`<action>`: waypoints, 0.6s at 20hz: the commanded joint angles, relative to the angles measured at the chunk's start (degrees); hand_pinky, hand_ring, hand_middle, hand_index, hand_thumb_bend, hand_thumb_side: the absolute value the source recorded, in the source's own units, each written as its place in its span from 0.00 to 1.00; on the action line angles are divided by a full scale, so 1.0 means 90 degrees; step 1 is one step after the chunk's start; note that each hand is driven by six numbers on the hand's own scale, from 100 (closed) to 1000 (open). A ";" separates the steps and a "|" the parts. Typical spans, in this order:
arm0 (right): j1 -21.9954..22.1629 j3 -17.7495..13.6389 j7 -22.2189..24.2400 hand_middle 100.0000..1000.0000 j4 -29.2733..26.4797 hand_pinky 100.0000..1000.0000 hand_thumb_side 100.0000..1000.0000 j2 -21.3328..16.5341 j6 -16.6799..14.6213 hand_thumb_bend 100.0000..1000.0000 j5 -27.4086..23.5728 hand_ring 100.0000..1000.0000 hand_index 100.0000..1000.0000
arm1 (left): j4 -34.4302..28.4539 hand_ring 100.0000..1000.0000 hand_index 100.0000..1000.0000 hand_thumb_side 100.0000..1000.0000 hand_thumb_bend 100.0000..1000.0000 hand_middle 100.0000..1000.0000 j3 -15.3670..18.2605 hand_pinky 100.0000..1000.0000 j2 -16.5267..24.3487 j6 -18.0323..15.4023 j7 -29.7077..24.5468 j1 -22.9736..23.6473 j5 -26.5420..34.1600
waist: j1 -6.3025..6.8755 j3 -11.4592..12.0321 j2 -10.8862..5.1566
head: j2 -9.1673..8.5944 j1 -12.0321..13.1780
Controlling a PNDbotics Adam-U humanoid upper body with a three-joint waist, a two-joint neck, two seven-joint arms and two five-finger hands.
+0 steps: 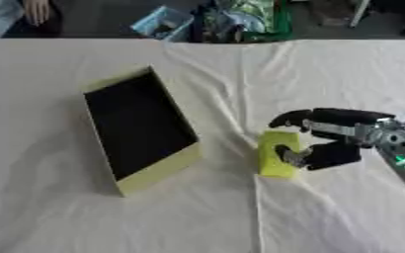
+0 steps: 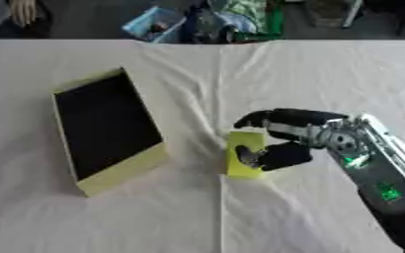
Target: Pick up objects on the table and place them in the box.
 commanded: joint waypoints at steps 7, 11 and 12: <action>-0.0018 -0.0028 0.0120 1.00 0.0061 0.88 0.84 -0.0125 -0.0080 0.00 -0.0103 1.00 1.00 | -0.0097 0.65 0.63 0.59 0.00 0.64 -0.0003 0.45 0.0088 0.0023 -0.0025 -0.0101 0.0010 | -0.0020 0.0017 -0.0009 | -0.0054 -0.0010; 0.0005 -0.0001 0.0092 1.00 0.0205 0.88 0.84 -0.0107 -0.0118 0.00 -0.0014 1.00 1.00 | -0.0097 0.65 0.63 0.59 0.00 0.64 -0.0004 0.45 0.0085 0.0025 -0.0028 -0.0102 0.0013 | -0.0011 0.0034 0.0004 | -0.0059 -0.0018; 0.0008 0.0005 0.0084 1.00 0.0231 0.88 0.84 -0.0107 -0.0136 0.00 0.0005 1.00 1.00 | -0.0097 0.65 0.63 0.59 0.00 0.64 -0.0004 0.45 0.0086 0.0026 -0.0029 -0.0101 0.0014 | -0.0011 0.0036 0.0006 | -0.0055 -0.0020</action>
